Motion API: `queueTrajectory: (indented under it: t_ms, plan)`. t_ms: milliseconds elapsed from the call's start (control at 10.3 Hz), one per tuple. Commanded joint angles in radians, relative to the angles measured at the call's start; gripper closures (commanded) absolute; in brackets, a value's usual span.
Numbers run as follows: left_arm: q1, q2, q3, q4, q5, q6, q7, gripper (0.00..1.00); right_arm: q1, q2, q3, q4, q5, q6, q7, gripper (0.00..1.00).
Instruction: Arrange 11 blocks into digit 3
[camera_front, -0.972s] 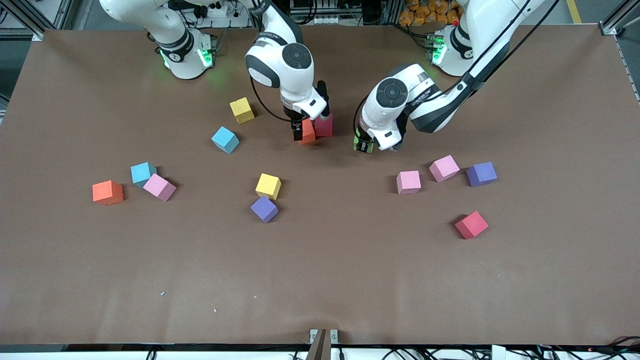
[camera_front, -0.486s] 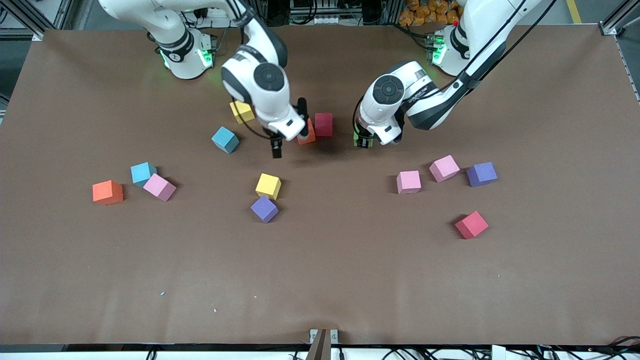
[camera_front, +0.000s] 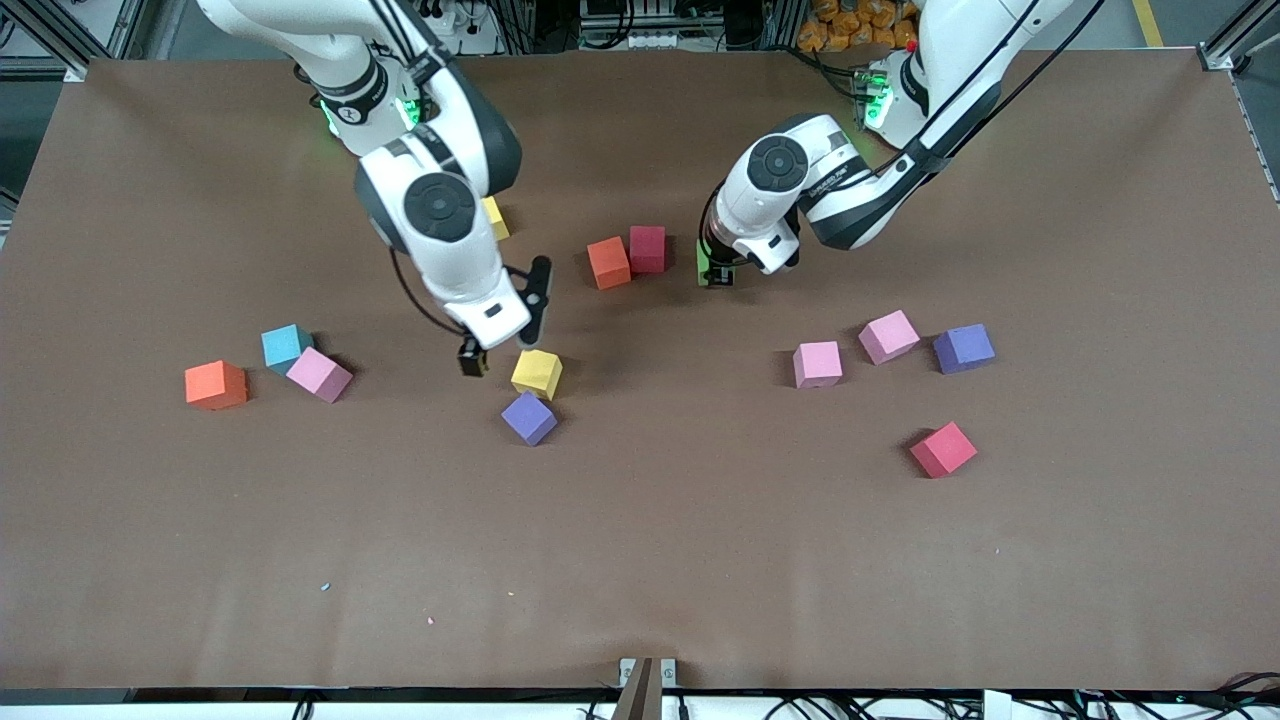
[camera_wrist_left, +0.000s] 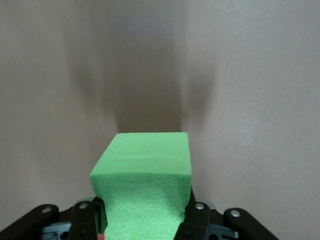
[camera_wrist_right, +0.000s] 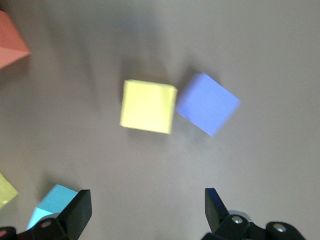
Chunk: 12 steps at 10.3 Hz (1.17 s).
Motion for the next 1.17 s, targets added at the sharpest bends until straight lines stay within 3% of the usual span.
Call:
queueTrajectory:
  t_ms: [0,583,972,1069]
  plan:
    - [0.005,-0.074,-0.008,-0.083,-0.015,0.088,-0.023,0.97,-0.02,0.023,-0.064,0.051,0.003,-0.009,-0.026,0.0]
    - [-0.019,-0.059,-0.017,-0.135,0.005,0.207,-0.023,0.97,-0.04,0.079,-0.168,0.056,0.015,0.102,0.003,0.0]
    - [-0.062,-0.028,-0.001,-0.131,0.017,0.239,-0.021,0.95,-0.03,0.08,-0.165,0.053,0.032,0.081,0.449,0.0]
    - [-0.073,-0.011,0.027,-0.128,0.073,0.239,-0.023,0.96,-0.014,0.092,-0.162,0.057,0.053,0.092,0.538,0.0]
